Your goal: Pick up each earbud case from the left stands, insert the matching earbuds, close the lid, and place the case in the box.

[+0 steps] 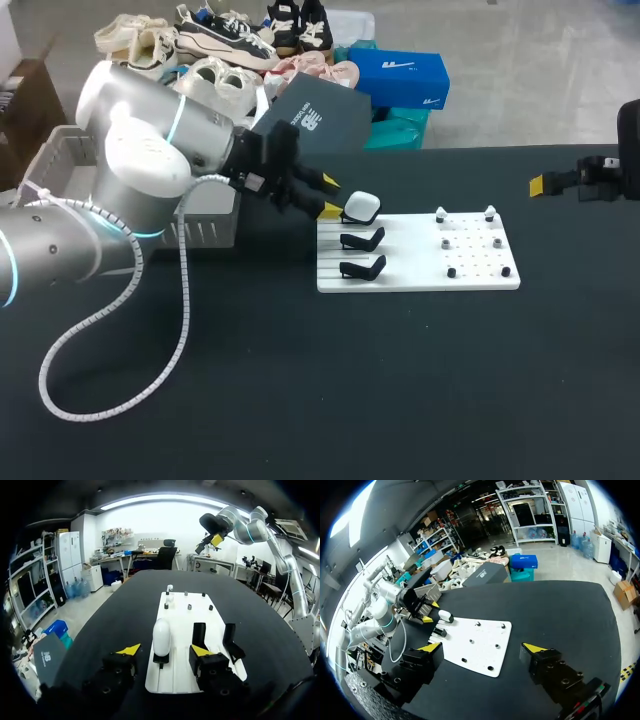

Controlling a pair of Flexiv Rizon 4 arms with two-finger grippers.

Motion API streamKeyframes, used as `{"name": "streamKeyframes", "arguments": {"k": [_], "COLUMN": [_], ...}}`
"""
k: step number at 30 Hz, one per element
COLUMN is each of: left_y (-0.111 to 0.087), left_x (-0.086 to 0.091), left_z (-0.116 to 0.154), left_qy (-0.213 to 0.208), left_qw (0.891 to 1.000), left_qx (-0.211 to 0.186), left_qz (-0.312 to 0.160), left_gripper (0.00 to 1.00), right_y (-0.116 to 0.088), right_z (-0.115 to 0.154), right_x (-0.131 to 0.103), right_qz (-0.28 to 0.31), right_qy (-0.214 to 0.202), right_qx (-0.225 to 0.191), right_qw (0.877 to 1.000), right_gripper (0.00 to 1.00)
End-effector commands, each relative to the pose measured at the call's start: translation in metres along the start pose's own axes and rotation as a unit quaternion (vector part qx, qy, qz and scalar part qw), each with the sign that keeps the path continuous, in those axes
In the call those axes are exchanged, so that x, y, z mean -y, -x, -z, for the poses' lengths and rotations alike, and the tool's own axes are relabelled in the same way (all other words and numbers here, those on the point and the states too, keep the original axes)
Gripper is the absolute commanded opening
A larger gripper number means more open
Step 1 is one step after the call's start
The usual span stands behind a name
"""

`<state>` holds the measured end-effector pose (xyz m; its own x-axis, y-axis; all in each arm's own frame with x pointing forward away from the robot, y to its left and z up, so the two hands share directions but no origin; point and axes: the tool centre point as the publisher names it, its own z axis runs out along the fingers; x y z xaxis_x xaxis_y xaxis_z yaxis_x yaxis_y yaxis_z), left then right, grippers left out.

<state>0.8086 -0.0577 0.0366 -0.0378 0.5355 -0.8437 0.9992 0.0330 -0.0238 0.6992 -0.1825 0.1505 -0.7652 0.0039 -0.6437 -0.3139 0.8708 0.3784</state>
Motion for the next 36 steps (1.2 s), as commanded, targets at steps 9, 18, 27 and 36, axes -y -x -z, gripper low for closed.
{"name": "streamKeyframes", "arguments": {"k": [9, 18, 27, 36], "left_y": [-0.002, -0.003, -0.004, 0.000], "left_x": [-0.005, -0.008, -0.011, -0.013], "left_z": [-0.016, -0.024, -0.030, -0.035], "left_qy": [-0.004, -0.004, -0.006, -0.009], "left_qw": [1.000, 1.000, 1.000, 1.000], "left_qx": [0.006, 0.007, 0.009, 0.014], "left_qz": [-0.002, 0.000, 0.007, 0.008], "left_gripper": [0.53, 0.49, 0.47, 0.45], "right_y": [0.000, 0.000, 0.000, 0.000], "right_z": [0.000, 0.000, 0.000, 0.000], "right_x": [0.002, 0.002, 0.002, 0.002], "right_qz": [0.001, 0.001, 0.001, 0.001], "right_qy": [0.004, 0.004, 0.004, 0.004], "right_qx": [0.000, 0.000, 0.000, 0.000], "right_qw": [1.000, 1.000, 1.000, 1.000], "right_gripper": [1.00, 1.00, 1.00, 1.00]}}
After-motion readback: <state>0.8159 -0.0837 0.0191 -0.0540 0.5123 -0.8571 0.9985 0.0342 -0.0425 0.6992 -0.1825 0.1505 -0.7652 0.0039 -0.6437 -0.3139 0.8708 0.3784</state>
